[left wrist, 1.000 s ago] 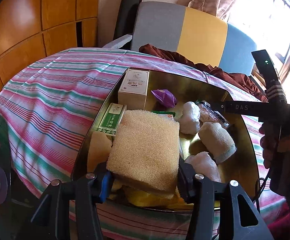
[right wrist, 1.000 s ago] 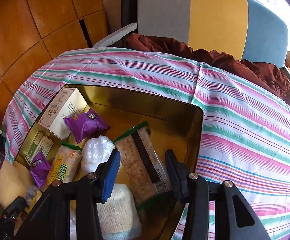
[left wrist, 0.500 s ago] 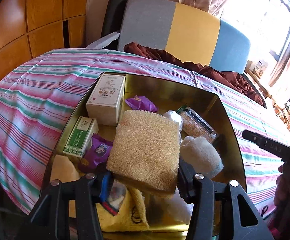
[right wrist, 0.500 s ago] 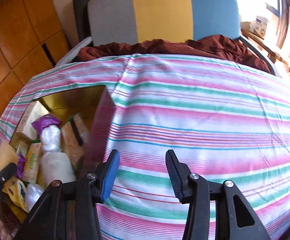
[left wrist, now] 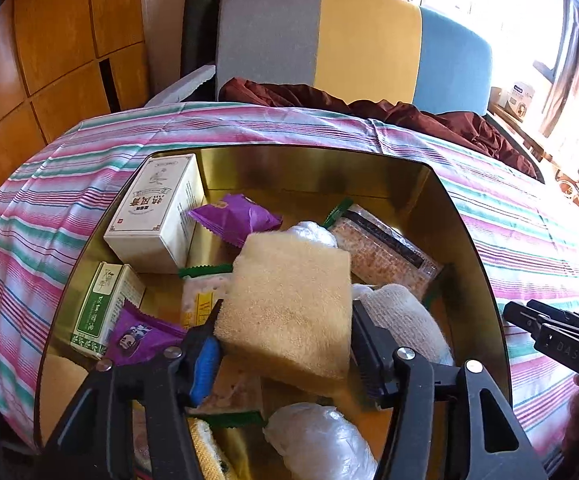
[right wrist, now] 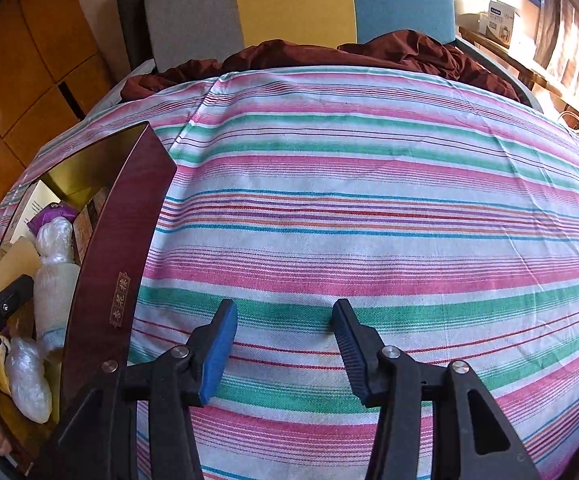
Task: Organize objects
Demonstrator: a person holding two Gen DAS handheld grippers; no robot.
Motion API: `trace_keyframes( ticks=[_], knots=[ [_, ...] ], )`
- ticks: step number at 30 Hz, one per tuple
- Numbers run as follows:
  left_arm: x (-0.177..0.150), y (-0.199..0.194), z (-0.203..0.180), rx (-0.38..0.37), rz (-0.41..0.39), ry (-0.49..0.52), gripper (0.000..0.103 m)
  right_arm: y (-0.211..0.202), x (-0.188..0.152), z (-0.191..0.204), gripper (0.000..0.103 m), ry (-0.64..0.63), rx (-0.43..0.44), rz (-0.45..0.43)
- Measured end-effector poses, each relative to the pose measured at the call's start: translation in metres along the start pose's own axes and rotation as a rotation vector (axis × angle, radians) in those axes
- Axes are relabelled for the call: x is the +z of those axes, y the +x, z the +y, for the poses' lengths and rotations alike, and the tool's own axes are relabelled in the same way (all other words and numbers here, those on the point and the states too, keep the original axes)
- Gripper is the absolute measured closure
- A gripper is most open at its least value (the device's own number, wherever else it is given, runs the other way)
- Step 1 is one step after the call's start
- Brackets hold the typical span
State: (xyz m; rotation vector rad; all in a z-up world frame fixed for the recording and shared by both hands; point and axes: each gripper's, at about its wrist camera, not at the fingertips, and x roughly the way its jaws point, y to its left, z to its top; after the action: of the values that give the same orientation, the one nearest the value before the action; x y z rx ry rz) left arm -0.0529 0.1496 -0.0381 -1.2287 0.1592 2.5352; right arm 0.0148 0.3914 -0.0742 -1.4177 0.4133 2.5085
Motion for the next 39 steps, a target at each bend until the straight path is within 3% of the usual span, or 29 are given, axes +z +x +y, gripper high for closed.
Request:
trace_keyframes(
  ticks=[5, 13, 16, 23, 27, 29, 33, 39],
  knots=[
    [0.001, -0.002, -0.002, 0.003, -0.012, 0.005, 0.029, 0.001, -0.002, 0.005, 0.048, -0.029, -0.02, -0.013],
    [-0.001, -0.01, 0.0, 0.037, -0.048, 0.007, 0.024, -0.001, -0.004, 0.011, 0.043, -0.018, -0.045, -0.014],
    [-0.002, -0.02, 0.003, 0.051, -0.082, 0.007, 0.016, -0.007, -0.005, 0.016, 0.043, 0.001, -0.021, -0.013],
    [-0.003, -0.052, 0.014, 0.085, -0.18, -0.01, 0.001, -0.042, -0.012, 0.049, 0.043, -0.021, -0.022, -0.11],
    [-0.011, -0.073, 0.026, 0.084, -0.207, -0.035, 0.0, -0.062, -0.02, 0.072, 0.043, -0.034, -0.004, -0.16],
    [-0.017, -0.083, 0.034, 0.082, -0.211, -0.061, 0.0, -0.069, -0.024, 0.086, 0.035, -0.057, 0.007, -0.181],
    [-0.029, -0.102, 0.047, 0.072, -0.218, -0.11, 0.0, -0.076, -0.033, 0.108, 0.032, -0.105, 0.024, -0.196],
    [-0.043, -0.119, 0.056, 0.146, -0.218, -0.136, 0.0, -0.078, -0.04, 0.123, 0.032, -0.139, 0.043, -0.194]
  ],
)
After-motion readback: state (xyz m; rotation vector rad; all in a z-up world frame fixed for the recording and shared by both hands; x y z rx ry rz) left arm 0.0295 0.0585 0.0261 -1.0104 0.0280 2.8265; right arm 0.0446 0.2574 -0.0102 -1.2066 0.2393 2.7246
